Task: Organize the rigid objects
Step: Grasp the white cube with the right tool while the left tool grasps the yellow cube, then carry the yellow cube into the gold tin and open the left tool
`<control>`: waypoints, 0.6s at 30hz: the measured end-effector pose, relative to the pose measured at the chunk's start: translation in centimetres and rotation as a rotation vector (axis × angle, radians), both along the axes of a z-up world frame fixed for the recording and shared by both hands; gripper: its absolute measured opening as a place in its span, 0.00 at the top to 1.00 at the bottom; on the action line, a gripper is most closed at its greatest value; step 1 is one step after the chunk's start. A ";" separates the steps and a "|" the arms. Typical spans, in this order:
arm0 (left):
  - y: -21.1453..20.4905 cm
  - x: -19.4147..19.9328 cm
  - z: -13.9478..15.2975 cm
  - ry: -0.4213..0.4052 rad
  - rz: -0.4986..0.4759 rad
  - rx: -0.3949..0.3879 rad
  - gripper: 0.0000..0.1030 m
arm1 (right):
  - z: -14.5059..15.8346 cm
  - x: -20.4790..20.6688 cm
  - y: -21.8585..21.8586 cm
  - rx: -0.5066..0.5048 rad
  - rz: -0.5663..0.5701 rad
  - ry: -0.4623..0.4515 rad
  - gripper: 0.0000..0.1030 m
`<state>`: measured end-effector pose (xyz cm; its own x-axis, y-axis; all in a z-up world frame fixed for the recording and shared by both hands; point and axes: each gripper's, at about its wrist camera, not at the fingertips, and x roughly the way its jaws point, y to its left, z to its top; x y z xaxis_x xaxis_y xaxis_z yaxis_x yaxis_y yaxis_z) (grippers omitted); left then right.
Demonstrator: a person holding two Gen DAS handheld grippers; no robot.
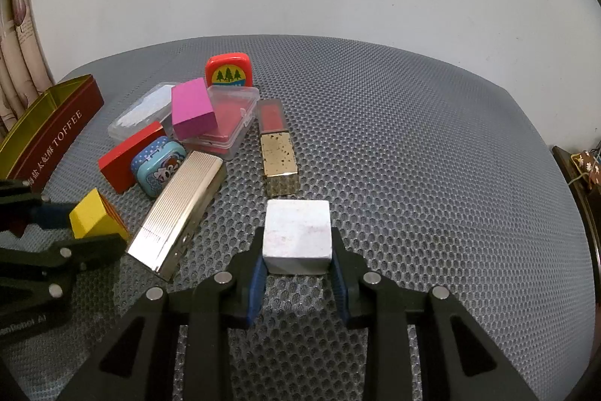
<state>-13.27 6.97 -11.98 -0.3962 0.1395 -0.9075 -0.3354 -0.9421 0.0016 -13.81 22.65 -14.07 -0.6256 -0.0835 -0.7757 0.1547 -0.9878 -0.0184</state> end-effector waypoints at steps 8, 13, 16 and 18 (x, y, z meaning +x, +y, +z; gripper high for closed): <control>1.2 1.9 0.5 0.011 0.038 -0.006 0.73 | 0.0 0.0 0.0 0.000 0.000 0.000 0.70; 0.5 2.4 1.6 0.026 0.084 -0.014 0.73 | 0.0 0.1 0.1 0.002 0.000 0.001 0.70; 0.0 2.8 2.9 0.050 0.107 -0.019 0.73 | 0.0 0.1 0.1 0.001 0.000 0.000 0.70; -1.1 2.7 3.8 0.056 0.122 -0.028 0.73 | 0.0 0.1 0.1 0.001 0.000 0.001 0.70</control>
<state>-10.52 5.88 -8.21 -0.4592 0.0622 -0.8862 -0.2170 -0.9752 0.0440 -13.75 22.71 -14.09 -0.6261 -0.0830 -0.7753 0.1549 -0.9877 -0.0194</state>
